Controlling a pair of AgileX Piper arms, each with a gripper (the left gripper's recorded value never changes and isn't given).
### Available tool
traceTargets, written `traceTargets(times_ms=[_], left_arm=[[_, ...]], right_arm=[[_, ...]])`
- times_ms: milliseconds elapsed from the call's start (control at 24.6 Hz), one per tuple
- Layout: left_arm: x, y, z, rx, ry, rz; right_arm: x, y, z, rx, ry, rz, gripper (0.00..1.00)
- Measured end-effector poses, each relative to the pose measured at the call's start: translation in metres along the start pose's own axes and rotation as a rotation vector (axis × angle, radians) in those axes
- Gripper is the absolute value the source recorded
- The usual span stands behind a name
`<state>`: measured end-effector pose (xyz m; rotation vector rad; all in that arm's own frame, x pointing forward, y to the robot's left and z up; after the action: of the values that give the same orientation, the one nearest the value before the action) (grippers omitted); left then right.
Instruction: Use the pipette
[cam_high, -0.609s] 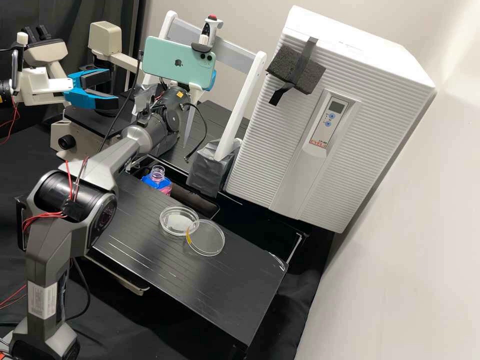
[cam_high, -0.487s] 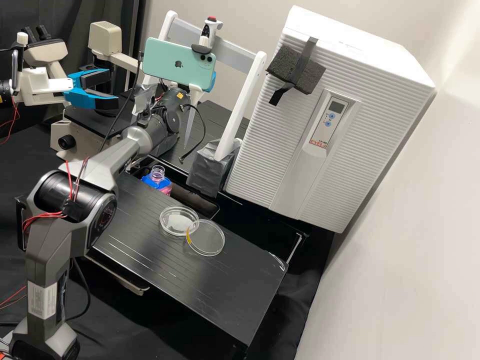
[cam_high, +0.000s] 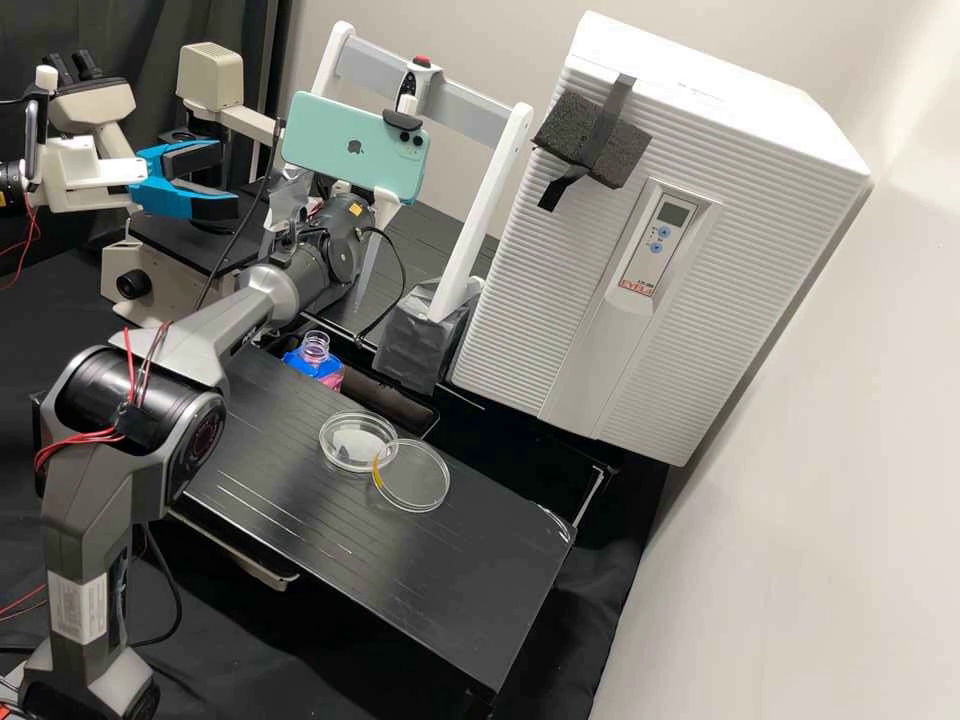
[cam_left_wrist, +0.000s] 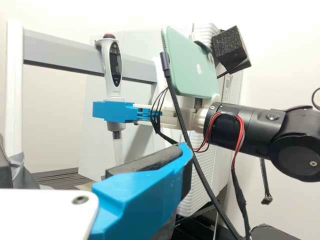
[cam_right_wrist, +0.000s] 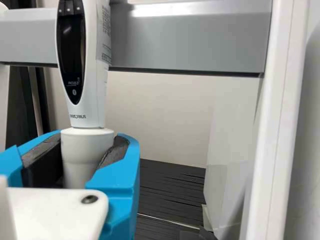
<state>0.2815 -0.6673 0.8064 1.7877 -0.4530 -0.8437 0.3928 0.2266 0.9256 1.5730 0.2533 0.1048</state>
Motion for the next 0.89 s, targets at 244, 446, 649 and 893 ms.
traceTargets(times_ms=[244, 446, 649, 893], left_arm=[[0.0005, 0.0005, 0.0006, -0.02, 0.006, 0.011], [0.0, -0.0006, 0.0001, -0.026, 0.009, 0.01], [-0.0003, -0.0004, -0.0006, -0.037, 0.016, 0.016], [-0.0003, -0.0004, -0.0006, -0.037, 0.016, 0.016]], right_arm=[[-0.0003, -0.0028, 0.0012, 0.023, 0.018, 0.0, 0.0], [-0.0002, -0.0035, 0.0009, 0.045, 0.021, 0.002, 0.0], [-0.0002, -0.0035, 0.0009, 0.047, 0.021, 0.002, 0.0], [-0.0003, -0.0046, 0.0019, 0.058, 0.02, -0.001, 0.0]])
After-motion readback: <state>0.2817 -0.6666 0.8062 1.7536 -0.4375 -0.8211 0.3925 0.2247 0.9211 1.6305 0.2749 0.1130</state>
